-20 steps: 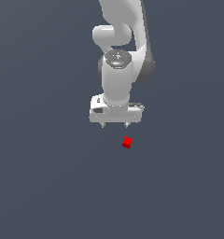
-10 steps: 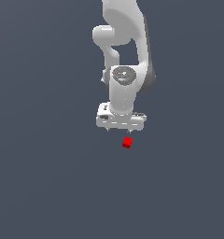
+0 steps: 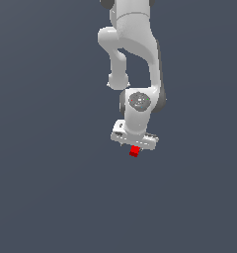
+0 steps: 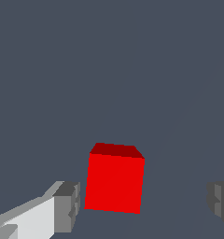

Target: Pick up the red cube and move it to a goal position.

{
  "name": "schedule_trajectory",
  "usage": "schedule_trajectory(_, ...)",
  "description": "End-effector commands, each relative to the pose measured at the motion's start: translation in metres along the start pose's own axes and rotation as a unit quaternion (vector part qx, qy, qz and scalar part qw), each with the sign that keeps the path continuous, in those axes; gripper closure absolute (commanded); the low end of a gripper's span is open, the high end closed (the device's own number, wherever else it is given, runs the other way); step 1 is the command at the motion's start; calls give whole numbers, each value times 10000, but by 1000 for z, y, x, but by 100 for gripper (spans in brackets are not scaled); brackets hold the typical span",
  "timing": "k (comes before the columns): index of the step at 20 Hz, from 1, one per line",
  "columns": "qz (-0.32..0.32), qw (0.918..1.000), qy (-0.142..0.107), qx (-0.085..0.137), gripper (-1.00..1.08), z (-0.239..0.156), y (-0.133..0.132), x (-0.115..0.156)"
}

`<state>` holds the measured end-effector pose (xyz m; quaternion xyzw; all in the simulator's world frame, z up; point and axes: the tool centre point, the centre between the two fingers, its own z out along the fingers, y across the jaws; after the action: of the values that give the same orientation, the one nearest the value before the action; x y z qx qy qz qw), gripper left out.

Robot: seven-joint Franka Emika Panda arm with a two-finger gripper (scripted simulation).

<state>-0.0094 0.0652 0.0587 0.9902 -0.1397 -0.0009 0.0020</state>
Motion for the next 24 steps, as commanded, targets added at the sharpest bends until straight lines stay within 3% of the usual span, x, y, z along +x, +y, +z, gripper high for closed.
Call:
schedule_trajectory(1,179,9998,7,6,-92,14,-6,-1)
schedule_trajectory(11,470,9989,7,19,-92,39,-18,0)
schedule_trajectory(12,470,9989,7,19,108,39,-18,0)
schedule_trajectory(24,467,9989,6,20,108,37,-18,0)
